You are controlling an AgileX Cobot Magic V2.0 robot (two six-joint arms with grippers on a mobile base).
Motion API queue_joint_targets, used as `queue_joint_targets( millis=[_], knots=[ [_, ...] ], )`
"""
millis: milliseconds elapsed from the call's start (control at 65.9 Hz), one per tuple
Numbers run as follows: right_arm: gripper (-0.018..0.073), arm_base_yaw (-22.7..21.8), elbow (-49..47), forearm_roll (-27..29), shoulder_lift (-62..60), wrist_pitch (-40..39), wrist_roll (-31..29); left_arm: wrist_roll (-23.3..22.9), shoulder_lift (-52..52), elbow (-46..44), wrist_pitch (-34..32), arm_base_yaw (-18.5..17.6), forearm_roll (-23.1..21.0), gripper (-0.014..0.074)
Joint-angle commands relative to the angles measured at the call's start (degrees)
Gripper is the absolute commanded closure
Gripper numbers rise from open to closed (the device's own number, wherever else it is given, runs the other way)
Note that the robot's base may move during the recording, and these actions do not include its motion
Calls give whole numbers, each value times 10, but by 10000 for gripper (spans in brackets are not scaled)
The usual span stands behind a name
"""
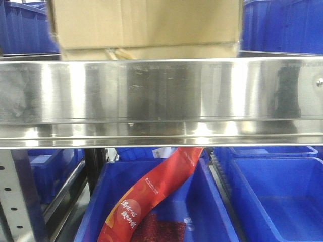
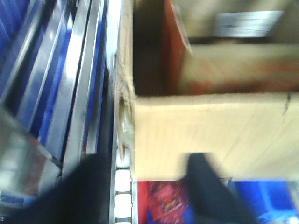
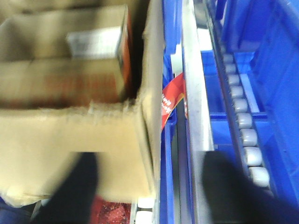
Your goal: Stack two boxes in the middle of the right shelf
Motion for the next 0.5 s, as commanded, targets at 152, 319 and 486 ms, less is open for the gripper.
queue_joint_targets(
  millis=[152,319,486],
  knots=[
    [722,-2,-3,-10,-9,-14,-34,-1,-31,24,-20,3,-10,706],
    [722,-2,66,-10,-50,-101,-60,-1,-96,151,-136,3,-26,706],
    [722,-2,224,-10,-124,-245,-60,0,-179,307,-285,3,-27,706]
  ],
)
